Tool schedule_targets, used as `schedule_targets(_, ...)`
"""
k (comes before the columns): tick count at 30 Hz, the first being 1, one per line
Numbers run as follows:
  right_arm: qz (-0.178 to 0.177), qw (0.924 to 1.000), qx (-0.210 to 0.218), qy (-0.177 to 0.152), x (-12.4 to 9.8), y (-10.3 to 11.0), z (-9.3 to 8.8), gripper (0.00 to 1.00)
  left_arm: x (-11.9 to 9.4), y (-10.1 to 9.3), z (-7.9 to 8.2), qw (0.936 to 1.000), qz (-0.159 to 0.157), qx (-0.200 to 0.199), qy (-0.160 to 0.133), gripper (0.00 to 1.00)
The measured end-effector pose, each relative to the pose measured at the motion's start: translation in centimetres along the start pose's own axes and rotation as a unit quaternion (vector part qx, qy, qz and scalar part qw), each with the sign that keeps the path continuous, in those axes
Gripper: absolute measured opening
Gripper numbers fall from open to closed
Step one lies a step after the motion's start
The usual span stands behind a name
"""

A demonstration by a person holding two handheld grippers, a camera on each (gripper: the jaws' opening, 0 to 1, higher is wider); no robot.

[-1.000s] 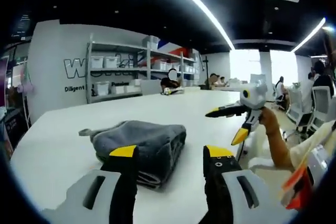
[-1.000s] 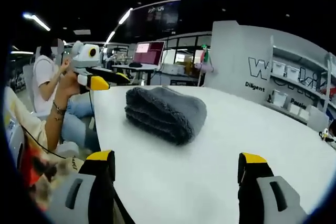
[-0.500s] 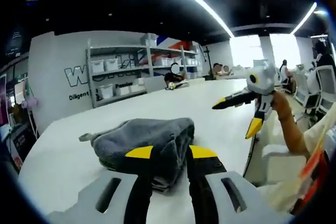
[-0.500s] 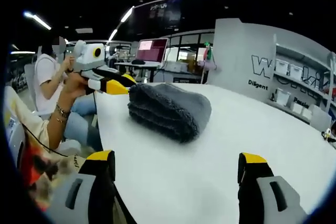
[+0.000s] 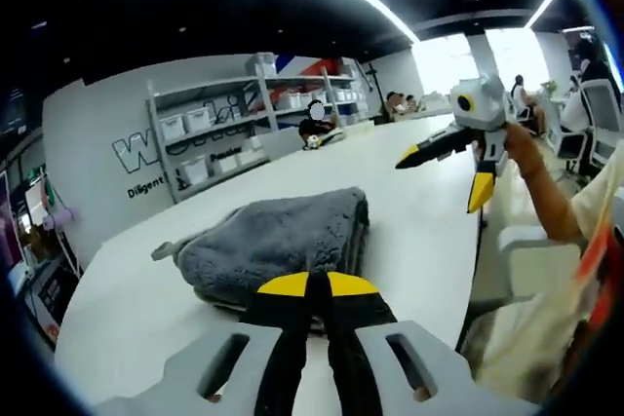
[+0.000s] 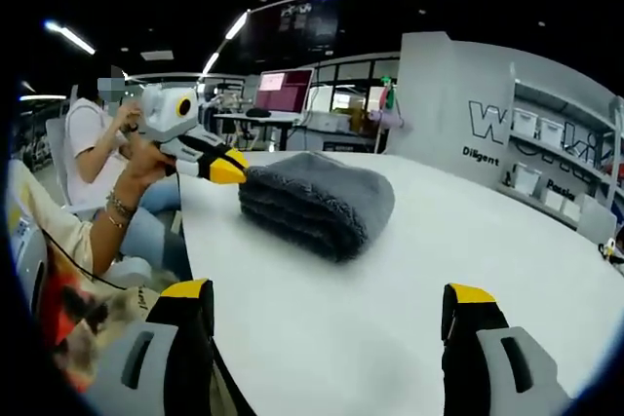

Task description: Fold the towel on the table until its edges align and the towel forms a compact rectangular stack.

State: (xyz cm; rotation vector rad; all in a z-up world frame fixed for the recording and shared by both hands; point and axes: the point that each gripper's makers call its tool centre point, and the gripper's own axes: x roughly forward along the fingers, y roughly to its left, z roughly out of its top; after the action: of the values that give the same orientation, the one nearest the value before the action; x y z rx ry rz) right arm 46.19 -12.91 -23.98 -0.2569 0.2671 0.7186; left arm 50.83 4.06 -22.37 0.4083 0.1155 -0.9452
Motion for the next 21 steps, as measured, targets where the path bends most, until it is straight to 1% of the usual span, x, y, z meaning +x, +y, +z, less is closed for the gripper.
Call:
schedule_targets(2,0.001,1.0,-0.001,0.0,0.0,0.1,0.0,0.99,0.1,0.3,-0.8,0.9997,0.003,0.016,0.017,0.04)
schedule_targets(5,0.001,1.0,-0.002,0.001,0.0,0.1,0.0,0.99,0.4,0.6,-1.3,0.9996,0.002,0.021,0.02,0.04)
schedule_targets(8,0.003,1.0,-0.002,0.003,0.1,0.1,-0.1,0.99,1.0,1.2,-2.0,0.9991,0.005,0.029,0.029,0.03)
schedule_targets(13,0.004,1.0,-0.002,0.004,0.1,0.1,-0.2,0.99,1.1,2.3,-2.6,0.9995,-0.003,0.017,0.028,0.04)
schedule_targets(21,0.004,1.0,-0.001,0.007,0.1,0.2,-0.4,0.99,1.2,3.4,-3.2,0.999,-0.006,0.019,0.04,0.04)
